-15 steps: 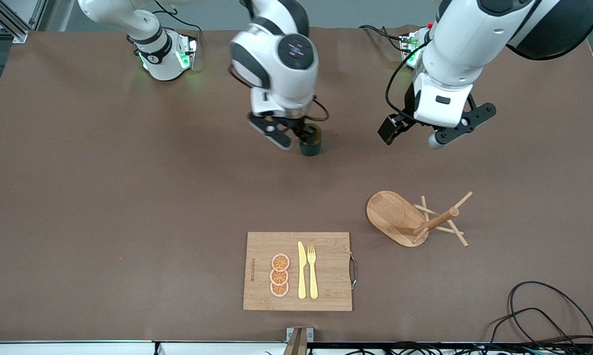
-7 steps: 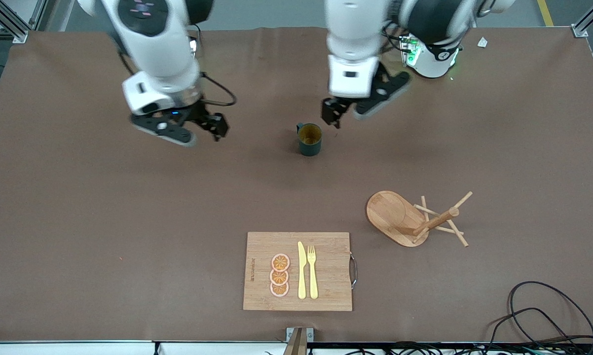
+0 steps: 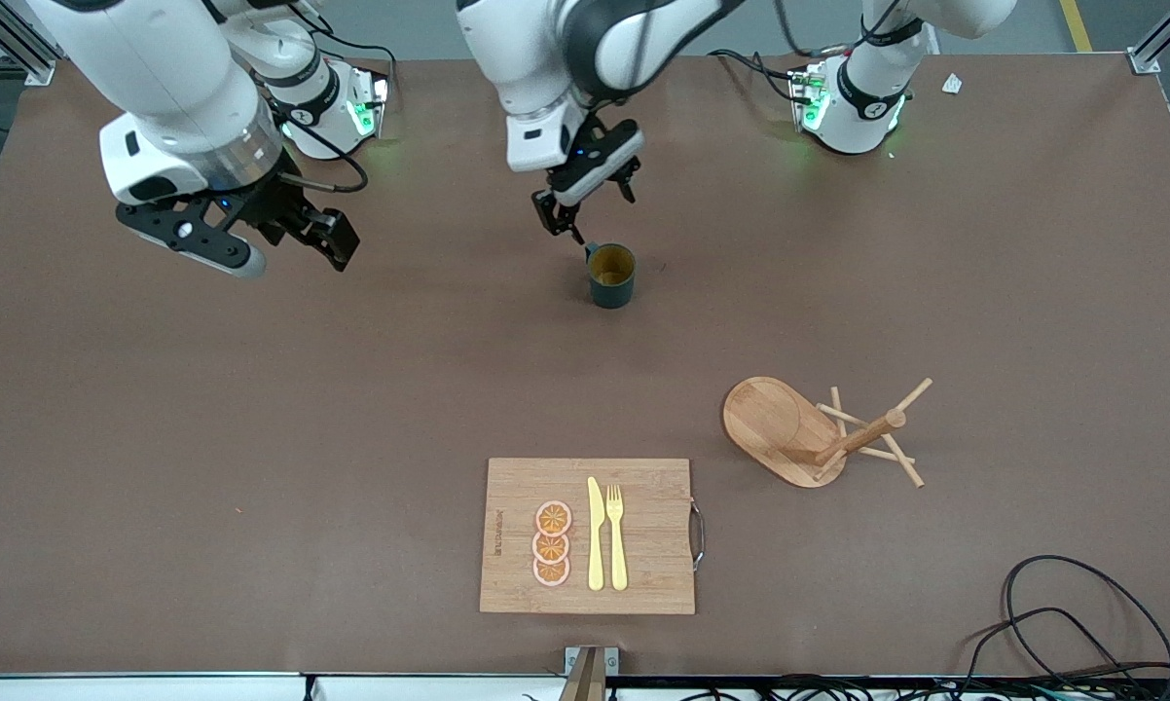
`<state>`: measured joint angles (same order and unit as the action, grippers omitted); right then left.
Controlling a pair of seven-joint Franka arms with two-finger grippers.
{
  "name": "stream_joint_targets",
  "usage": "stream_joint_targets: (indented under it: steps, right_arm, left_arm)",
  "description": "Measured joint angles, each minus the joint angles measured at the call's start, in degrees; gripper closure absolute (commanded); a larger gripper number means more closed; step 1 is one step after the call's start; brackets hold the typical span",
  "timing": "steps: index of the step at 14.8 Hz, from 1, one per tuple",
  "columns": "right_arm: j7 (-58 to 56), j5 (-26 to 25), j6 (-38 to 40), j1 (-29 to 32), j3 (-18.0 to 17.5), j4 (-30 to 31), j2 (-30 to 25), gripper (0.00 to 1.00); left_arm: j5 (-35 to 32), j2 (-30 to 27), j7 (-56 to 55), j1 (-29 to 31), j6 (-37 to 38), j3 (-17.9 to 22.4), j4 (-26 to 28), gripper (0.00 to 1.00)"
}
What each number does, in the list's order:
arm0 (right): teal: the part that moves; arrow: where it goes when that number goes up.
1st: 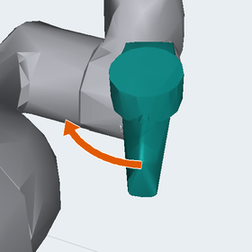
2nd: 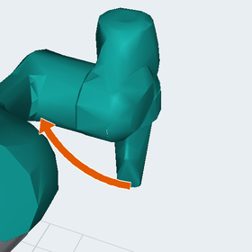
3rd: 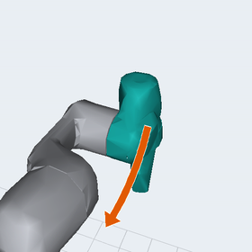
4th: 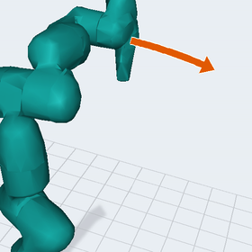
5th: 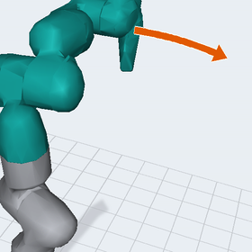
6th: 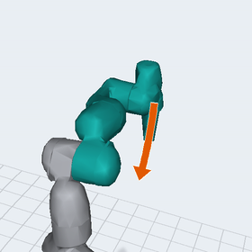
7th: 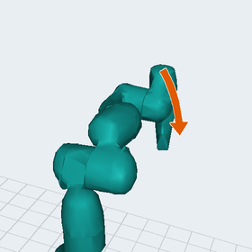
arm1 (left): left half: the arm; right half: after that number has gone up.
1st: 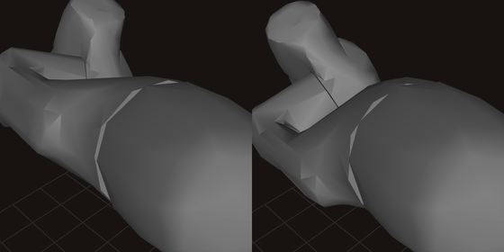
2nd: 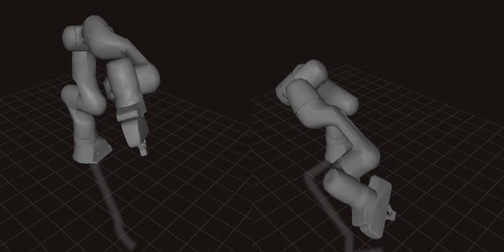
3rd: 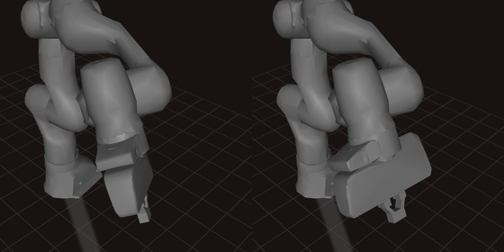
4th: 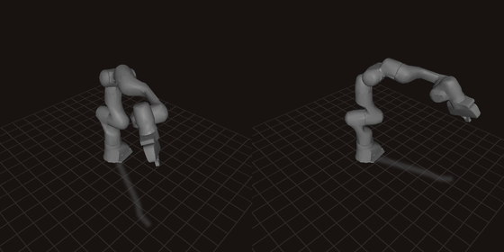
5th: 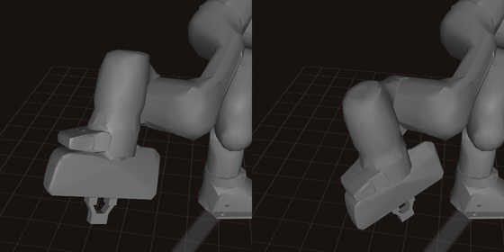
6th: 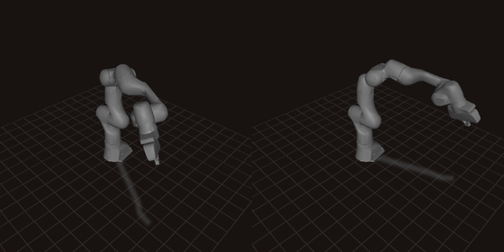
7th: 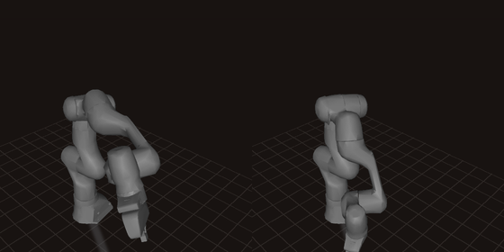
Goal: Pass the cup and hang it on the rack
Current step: 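Release the mug and withdraw the right gripper while the left gripper descends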
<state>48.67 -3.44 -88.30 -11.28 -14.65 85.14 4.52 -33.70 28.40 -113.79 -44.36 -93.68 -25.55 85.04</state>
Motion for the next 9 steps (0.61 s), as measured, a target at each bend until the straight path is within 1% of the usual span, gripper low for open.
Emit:
stream_joint_targets:
  steps: [3,5,9]
  right_arm:
    - [0.63,-0.17,0.23,-0.15,-0.16,-0.28,0.64,0.00]
    - [-0.63,-1.51,0.43,0.94,0.13,-0.28,1.36,0.00]
    - [-11.18,-2.17,0.57,6.92,0.40,-0.29,2.05,0.00]
  left_arm:
    - [-6.58,7.26,-10.56,-5.71,0.02,0.14,0.30,0.00]
    - [-10.65,11.68,-16.45,-8.07,0.03,0.26,0.54,0.00]
    - [-16.11,18.29,-24.60,-10.56,0.05,0.44,0.89,0.00]
